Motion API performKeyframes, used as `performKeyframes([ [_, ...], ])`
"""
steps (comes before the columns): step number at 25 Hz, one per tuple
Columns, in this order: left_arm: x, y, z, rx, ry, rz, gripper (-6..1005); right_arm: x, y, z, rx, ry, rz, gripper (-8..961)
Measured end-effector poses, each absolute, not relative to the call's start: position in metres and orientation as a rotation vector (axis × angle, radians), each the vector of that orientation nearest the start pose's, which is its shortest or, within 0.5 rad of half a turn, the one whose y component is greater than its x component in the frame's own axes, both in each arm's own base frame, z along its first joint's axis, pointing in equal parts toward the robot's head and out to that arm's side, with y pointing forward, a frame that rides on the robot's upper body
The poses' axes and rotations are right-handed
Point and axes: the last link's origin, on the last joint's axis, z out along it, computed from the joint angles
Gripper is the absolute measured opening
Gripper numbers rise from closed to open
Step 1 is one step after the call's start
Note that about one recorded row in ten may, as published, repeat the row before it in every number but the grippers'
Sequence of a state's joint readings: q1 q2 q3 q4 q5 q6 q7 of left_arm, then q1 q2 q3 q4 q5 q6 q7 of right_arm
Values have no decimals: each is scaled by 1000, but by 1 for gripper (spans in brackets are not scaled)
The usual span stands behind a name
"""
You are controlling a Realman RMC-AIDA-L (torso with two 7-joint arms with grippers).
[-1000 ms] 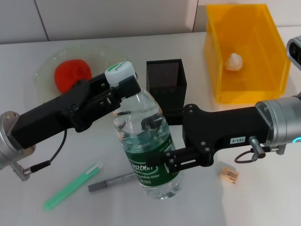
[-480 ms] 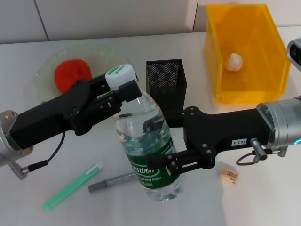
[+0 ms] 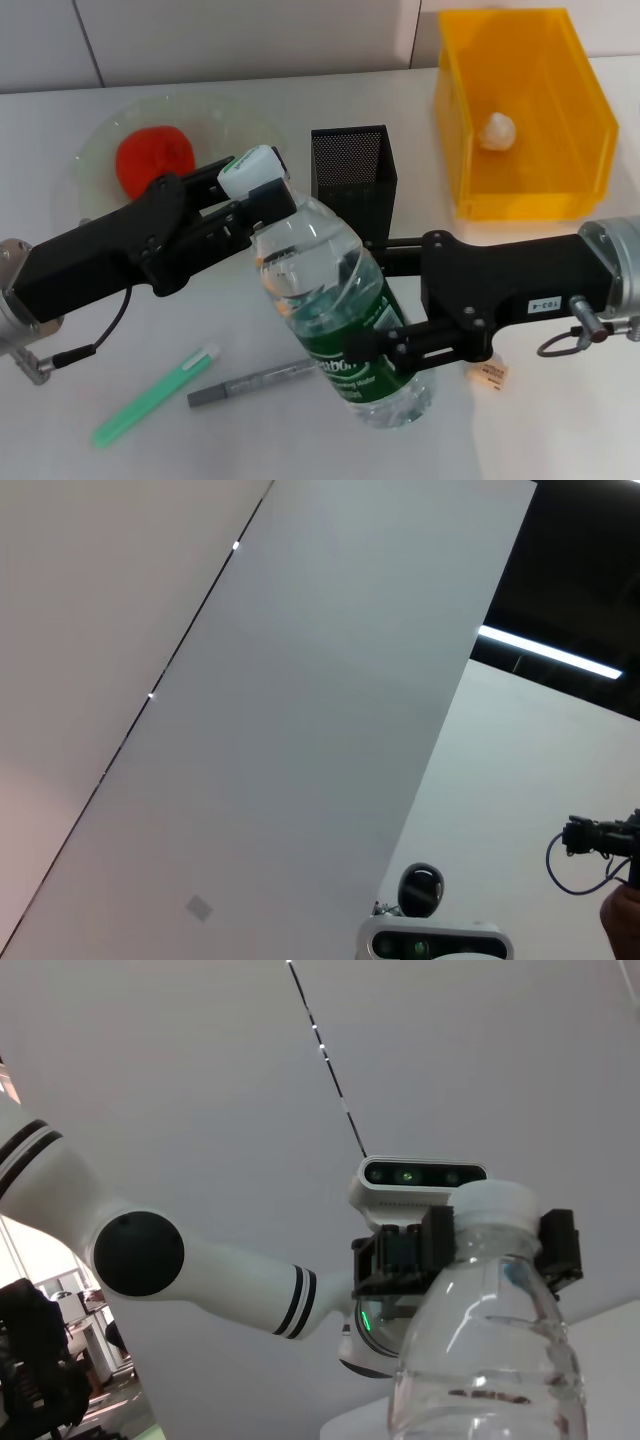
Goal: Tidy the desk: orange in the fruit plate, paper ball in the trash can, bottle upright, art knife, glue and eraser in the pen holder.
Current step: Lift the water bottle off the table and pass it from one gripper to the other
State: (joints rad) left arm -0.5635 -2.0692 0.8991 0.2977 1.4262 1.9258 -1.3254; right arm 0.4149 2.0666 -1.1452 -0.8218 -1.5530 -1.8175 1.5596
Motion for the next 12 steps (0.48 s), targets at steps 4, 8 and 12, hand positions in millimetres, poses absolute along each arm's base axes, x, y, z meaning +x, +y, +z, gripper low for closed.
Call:
performKeyframes([
  [4,-202,286,-7,-2673,-638,-1676,447,201,278,1,-3028,550,1123,781],
  [8,-201,286,-6,-2674,-632,-1682,453,205,278,3,-3018,569,1122,781],
  [12,-200,287,-6,-2677,-629,-1685,460,204,278,3,-3018,567,1125,781],
])
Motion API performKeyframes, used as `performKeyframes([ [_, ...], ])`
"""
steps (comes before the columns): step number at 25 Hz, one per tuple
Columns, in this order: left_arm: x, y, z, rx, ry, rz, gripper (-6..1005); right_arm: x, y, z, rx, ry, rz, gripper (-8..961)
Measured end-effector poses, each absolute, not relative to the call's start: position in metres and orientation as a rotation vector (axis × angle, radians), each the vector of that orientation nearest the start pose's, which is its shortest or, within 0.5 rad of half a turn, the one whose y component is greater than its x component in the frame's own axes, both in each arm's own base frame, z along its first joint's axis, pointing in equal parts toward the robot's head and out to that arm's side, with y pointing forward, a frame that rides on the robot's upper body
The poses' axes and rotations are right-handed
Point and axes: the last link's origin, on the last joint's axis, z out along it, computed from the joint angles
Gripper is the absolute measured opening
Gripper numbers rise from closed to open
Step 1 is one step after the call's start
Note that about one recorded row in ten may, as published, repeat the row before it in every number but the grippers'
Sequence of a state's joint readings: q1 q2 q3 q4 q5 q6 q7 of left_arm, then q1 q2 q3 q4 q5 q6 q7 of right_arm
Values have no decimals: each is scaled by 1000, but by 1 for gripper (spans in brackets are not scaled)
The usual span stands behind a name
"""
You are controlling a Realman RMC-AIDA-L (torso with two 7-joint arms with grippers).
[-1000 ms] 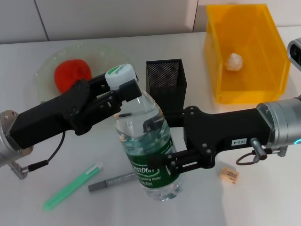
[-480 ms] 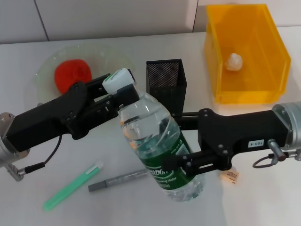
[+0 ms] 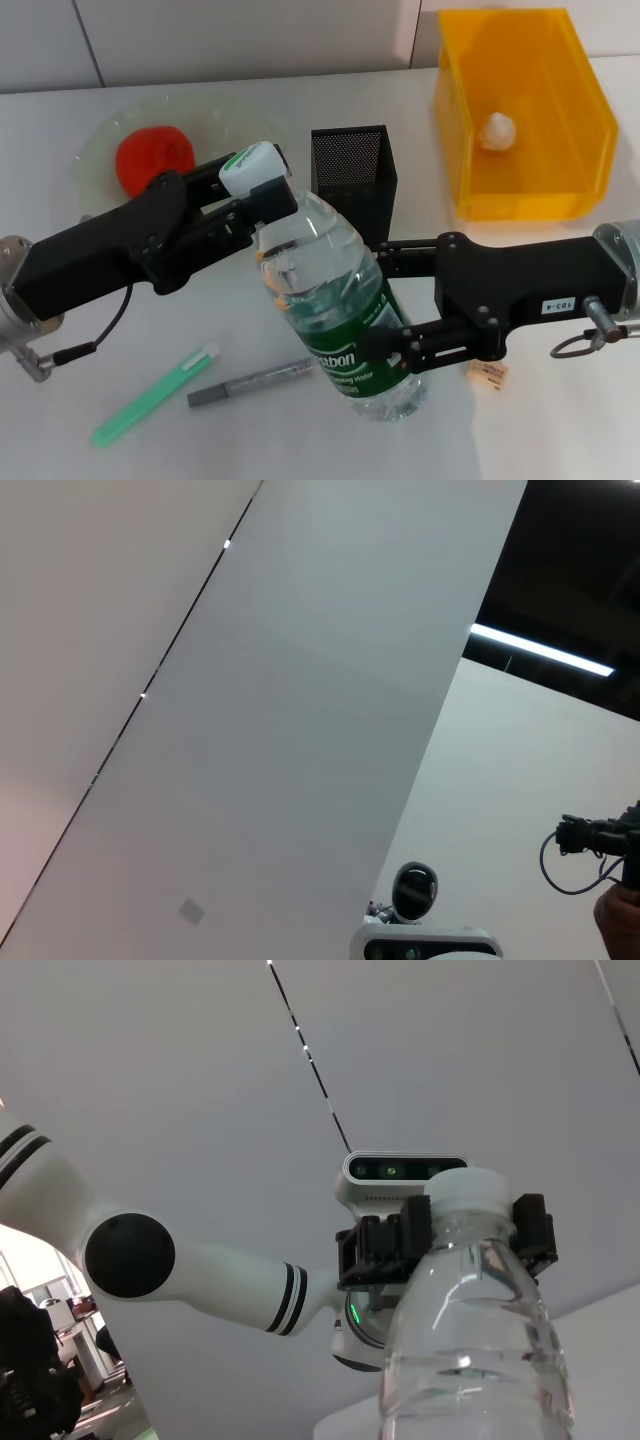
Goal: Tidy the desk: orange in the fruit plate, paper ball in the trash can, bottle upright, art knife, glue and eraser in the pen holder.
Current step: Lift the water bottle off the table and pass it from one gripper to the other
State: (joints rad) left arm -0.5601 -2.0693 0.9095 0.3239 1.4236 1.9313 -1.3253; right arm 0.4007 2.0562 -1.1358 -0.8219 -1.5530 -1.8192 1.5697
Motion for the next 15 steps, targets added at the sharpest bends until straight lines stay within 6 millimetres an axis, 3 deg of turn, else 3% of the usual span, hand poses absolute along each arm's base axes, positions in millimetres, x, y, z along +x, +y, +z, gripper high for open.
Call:
performKeyframes([
  [15,-200,287,-3,-2681,-605,-1680,485,204,276,4,-3049,580,1098,780],
])
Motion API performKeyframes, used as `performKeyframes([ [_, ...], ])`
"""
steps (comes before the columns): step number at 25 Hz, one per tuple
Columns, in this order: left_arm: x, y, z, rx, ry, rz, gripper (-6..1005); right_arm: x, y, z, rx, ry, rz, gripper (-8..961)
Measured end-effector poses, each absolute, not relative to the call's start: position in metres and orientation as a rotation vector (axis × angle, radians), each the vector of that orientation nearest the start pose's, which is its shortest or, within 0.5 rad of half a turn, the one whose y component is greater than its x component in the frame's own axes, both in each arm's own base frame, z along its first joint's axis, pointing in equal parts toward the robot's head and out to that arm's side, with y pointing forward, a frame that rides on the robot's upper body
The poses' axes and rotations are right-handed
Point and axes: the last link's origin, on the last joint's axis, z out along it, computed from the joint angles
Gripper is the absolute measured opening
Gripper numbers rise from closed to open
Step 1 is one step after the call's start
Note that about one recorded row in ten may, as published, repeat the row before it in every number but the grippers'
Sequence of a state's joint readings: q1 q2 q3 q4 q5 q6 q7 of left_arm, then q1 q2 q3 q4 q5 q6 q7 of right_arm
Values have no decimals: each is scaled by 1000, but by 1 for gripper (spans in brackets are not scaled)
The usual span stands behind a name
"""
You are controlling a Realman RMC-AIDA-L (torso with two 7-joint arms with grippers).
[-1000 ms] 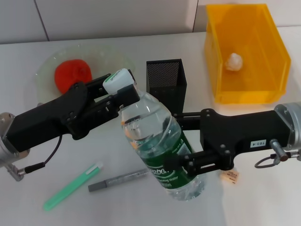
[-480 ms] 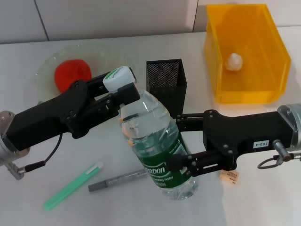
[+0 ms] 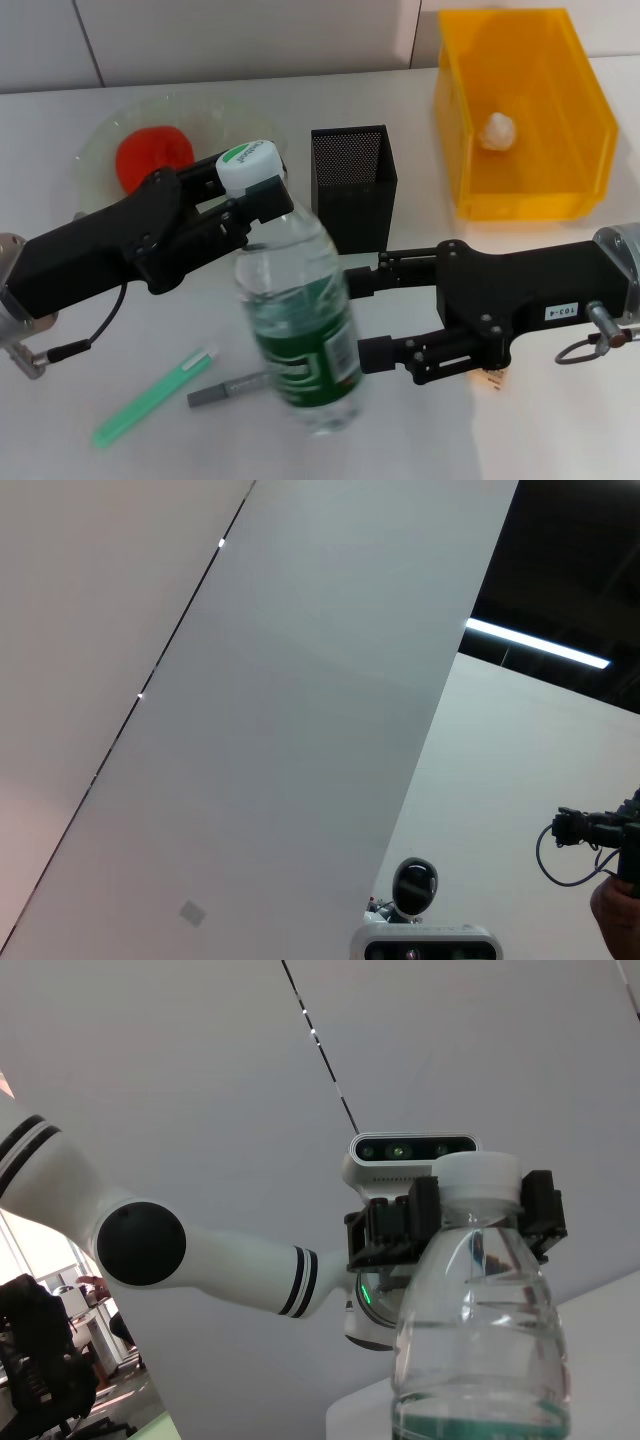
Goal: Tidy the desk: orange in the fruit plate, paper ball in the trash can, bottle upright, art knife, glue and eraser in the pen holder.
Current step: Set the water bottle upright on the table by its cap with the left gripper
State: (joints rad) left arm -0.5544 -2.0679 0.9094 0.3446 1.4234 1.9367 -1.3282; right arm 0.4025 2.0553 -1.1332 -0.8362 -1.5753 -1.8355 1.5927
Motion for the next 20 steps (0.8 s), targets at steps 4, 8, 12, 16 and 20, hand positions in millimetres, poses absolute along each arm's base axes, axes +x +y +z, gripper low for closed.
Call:
performKeyframes([
  [4,-200,287,-2,-2683,-600,-1678,491,204,276,4,-3047,584,1098,781],
  [8,-200,288,0,-2688,-580,-1674,498,206,275,5,-3039,593,1101,782],
  [12,-203,287,6,-2678,-535,-1657,505,211,274,8,-3018,611,1105,782],
  [16,-211,283,14,-2644,-438,-1609,511,223,267,18,-2985,644,1108,782],
  [20,-226,277,24,-2552,-333,-1550,518,236,258,28,-2980,645,1079,782],
])
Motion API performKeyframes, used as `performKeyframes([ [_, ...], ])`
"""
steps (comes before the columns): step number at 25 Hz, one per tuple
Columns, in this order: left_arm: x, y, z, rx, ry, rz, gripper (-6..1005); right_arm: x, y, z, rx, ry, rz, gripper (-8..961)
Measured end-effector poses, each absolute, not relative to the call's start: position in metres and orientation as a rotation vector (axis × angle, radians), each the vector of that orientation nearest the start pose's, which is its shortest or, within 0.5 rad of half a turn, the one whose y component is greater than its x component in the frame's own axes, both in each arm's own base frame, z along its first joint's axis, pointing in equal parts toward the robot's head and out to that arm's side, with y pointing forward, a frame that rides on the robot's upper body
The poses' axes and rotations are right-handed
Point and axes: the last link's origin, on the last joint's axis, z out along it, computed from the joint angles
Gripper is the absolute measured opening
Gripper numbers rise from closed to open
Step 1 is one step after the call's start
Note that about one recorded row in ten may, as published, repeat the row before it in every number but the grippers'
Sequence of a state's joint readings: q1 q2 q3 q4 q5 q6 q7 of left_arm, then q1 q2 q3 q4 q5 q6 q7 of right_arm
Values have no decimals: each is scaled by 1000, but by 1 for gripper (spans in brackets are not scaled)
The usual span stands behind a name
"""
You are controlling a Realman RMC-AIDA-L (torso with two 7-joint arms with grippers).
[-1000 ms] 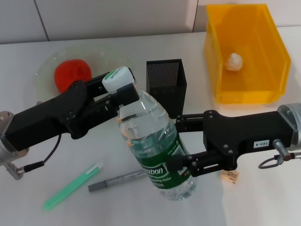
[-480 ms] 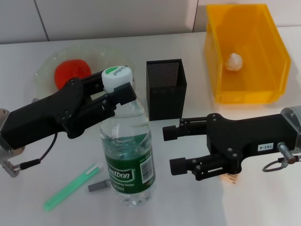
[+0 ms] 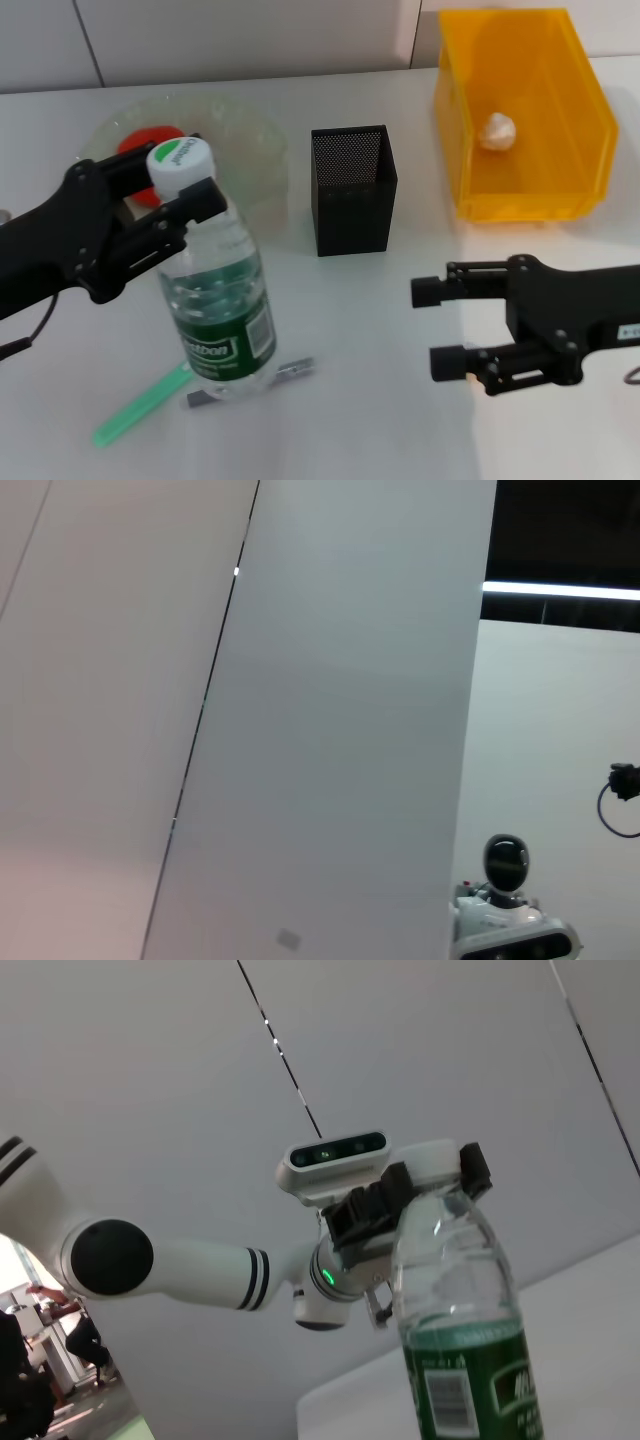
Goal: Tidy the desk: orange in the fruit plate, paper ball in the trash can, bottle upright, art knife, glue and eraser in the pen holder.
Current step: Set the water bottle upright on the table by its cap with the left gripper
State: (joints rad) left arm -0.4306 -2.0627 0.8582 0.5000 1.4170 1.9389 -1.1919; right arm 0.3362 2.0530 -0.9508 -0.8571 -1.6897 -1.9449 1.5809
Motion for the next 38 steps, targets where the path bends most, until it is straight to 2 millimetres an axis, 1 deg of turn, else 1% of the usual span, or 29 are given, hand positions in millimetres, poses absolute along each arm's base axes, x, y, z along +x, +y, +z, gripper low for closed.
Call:
performKeyframes([
  [2,-228,276,25,-2538,-314,-1538,521,241,254,30,-2972,638,1065,782],
  [3,-234,273,27,-2506,-266,-1507,523,246,251,31,-2958,638,1063,782],
  [4,-234,273,27,-2506,-266,-1507,525,246,251,31,-2958,638,1063,783],
  [8,-247,265,30,-2432,-175,-1438,531,253,246,31,-2933,664,1053,783],
  [10,-248,264,30,-2423,-163,-1428,535,254,246,31,-2931,669,1048,783],
  [13,-257,263,34,-2346,-103,-1365,540,259,244,32,-2921,691,1027,783],
  [16,-261,263,34,-2308,-75,-1331,544,260,244,32,-2920,698,1018,783],
  [18,-267,265,30,-2261,-48,-1265,548,261,244,32,-2918,700,1016,783],
  [24,-275,271,23,-2221,-72,-1188,558,260,243,30,-2919,703,1015,783],
  [28,-280,276,16,-2178,-75,-1132,564,260,245,29,-2922,702,1004,782],
  [33,-284,282,12,-2160,-111,-1084,573,259,247,26,-2926,713,1011,782],
  [38,-285,283,8,-2155,-117,-1070,581,258,248,25,-2926,717,1014,782],
])
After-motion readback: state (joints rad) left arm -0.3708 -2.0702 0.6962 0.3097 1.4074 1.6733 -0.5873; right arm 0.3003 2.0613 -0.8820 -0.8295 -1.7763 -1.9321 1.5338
